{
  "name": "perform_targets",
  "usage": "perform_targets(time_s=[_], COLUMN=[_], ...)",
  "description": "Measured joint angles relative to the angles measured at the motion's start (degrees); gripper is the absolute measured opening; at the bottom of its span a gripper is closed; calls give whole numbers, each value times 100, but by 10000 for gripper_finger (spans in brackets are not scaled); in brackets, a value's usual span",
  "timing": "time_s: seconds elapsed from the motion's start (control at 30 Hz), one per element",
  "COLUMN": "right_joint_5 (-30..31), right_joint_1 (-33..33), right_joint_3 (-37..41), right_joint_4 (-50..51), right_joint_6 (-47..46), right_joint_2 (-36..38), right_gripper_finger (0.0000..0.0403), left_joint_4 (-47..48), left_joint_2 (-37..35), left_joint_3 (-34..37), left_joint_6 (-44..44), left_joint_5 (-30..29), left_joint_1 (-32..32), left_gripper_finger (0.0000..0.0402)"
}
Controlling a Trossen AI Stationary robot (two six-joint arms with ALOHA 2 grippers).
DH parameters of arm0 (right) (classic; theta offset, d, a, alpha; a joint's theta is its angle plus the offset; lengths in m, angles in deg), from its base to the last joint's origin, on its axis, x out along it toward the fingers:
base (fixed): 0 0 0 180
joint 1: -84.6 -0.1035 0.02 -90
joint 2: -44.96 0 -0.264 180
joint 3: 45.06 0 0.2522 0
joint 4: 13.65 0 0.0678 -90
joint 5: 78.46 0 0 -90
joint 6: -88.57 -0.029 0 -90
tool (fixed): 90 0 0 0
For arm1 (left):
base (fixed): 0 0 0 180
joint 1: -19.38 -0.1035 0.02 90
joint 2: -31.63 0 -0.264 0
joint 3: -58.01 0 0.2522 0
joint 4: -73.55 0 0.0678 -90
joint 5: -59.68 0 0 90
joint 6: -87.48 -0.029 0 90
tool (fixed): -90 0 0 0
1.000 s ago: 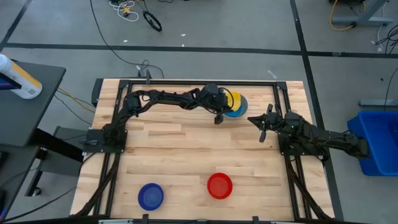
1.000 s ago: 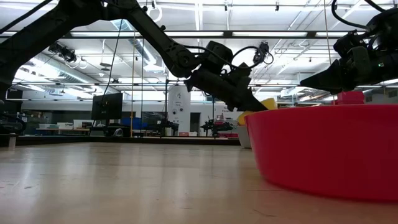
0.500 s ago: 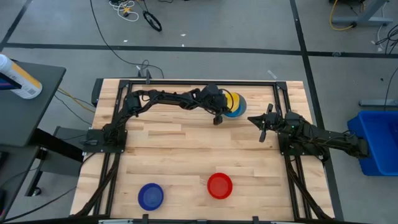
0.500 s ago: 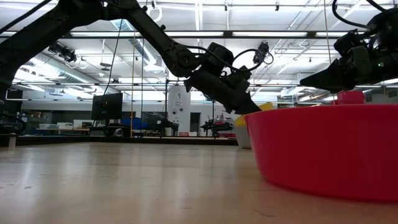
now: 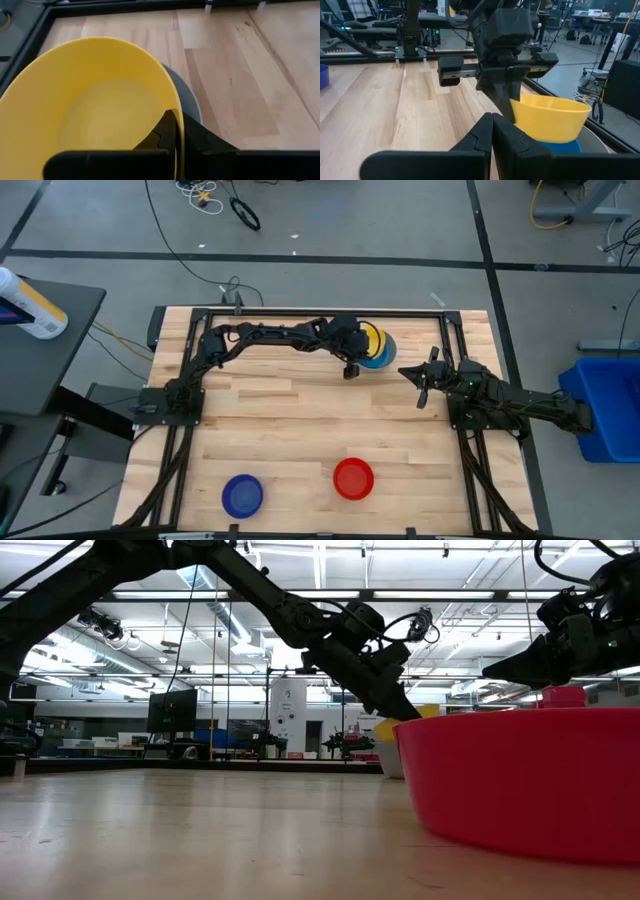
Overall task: Nest bowls inside each other
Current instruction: Stack the yellow bowl on the blue bowl
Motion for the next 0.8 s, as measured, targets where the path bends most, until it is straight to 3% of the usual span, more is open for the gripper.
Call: perform_targets(time_s=[0.27,0.5,0.8], right_joint_5=[-1,-186,-188], right_joint_1=[0,-4,-2], right_joint_3=[0,2,2], right_joint_4=[2,25,93], right_joint_6=[2,2,0], right_joint_2=[2,-49,-149], right_gripper_finger=[14,14,13], left_joint_4=[135,1463,2950], left_joint_2=[581,1198,1193], left_joint_3=[-476,-1694,-2304], left_joint_6=[-58,-314,-572], left_joint_5=[23,-139,-760], left_joint_1=[45,138,116], left_gripper_finger=[6,6,6])
